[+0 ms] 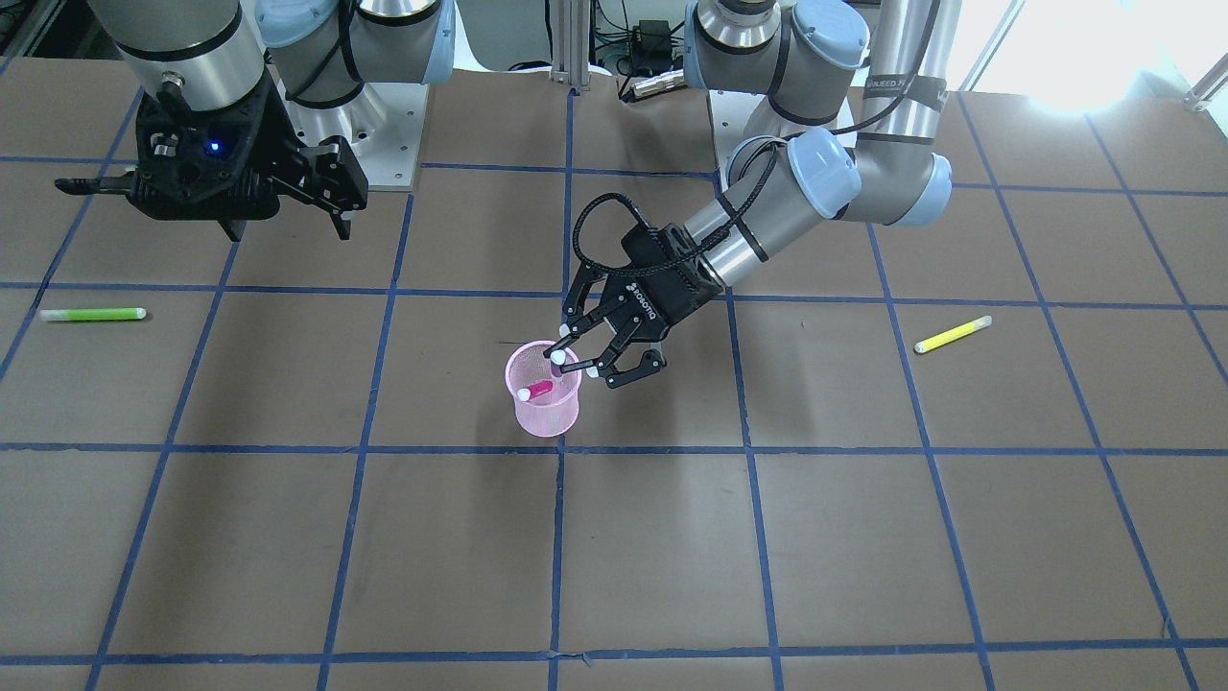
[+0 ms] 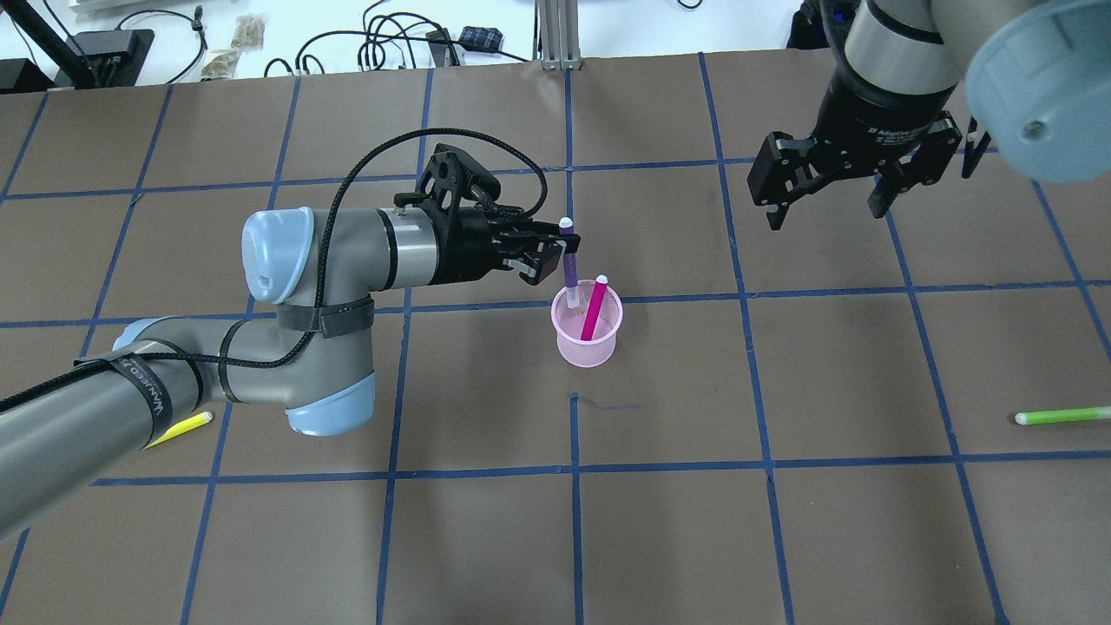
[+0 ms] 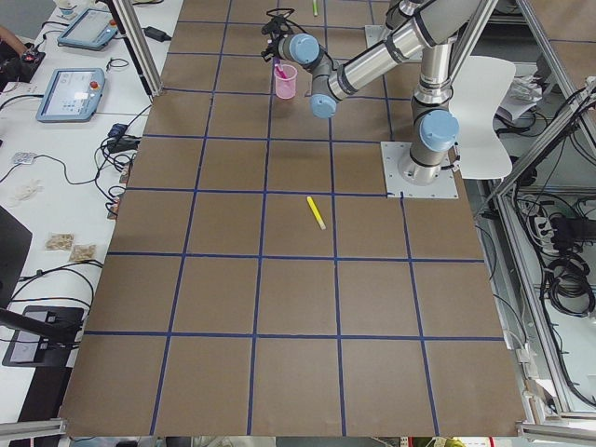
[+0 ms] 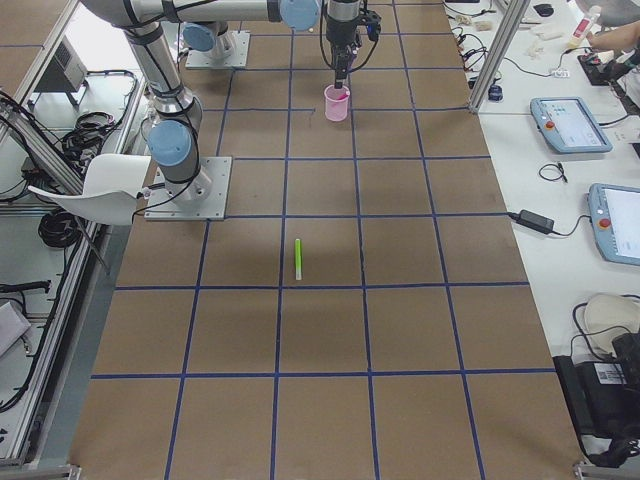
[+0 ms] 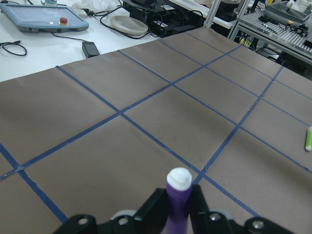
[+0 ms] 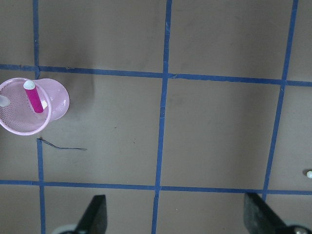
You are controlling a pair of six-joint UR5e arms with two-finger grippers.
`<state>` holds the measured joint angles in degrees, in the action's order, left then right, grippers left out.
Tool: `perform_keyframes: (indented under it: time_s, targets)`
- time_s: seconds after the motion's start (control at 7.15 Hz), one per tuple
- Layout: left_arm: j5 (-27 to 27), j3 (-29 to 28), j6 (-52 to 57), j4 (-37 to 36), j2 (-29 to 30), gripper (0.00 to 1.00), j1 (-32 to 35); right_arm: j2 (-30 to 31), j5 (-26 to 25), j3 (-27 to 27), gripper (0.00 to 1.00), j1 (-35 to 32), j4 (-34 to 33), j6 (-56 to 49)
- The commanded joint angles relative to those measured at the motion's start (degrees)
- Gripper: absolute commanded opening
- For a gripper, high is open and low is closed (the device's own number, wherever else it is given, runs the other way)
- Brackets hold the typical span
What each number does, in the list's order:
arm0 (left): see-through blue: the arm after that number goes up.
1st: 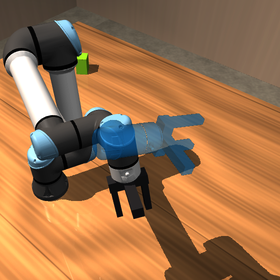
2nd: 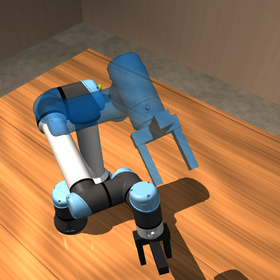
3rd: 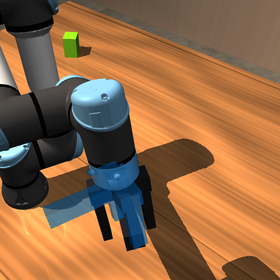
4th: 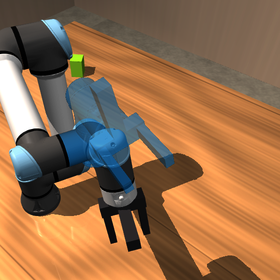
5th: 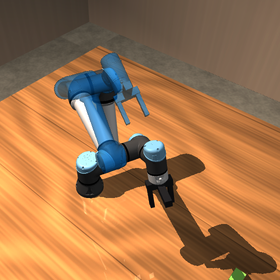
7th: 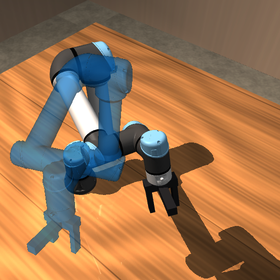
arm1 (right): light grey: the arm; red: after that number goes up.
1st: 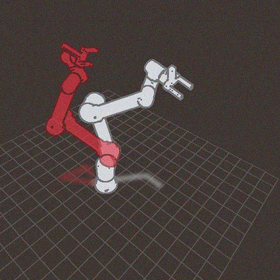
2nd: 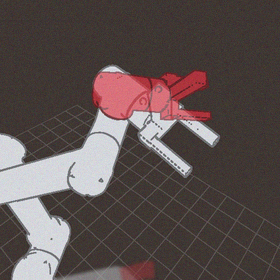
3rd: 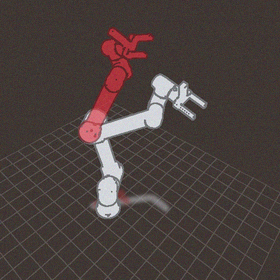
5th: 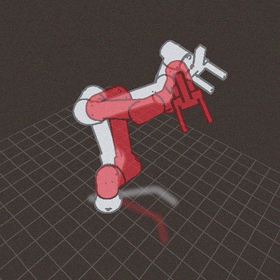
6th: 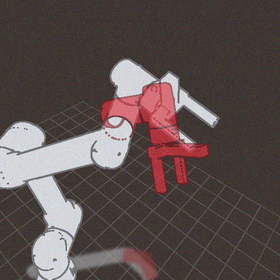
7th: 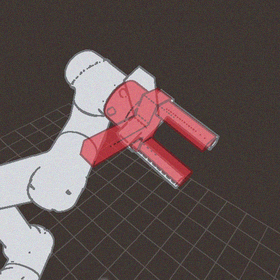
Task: Insert purple and pink pens into pink cup
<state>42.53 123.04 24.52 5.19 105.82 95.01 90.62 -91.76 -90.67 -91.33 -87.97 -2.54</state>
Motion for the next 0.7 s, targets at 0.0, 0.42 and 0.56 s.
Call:
perform_keyframes:
  time_s: [0.0,0.42,0.56]
  targets:
    - [0.4,0.2,-0.1,0.0,1.8,0.0,1.6,0.0,0.1,0.0,1.0,0.0,-0.4,-0.1]
    - [-0.3,-0.2,-0.8,0.0,2.8,1.0,1.6,0.0,0.1,0.0,1.0,-0.1,-0.4,0.1]
    - [-0.2,-0.3,-0.8,0.1,2.8,1.0,1.4,0.0,0.1,0.0,1.0,-0.1,-0.4,0.1]
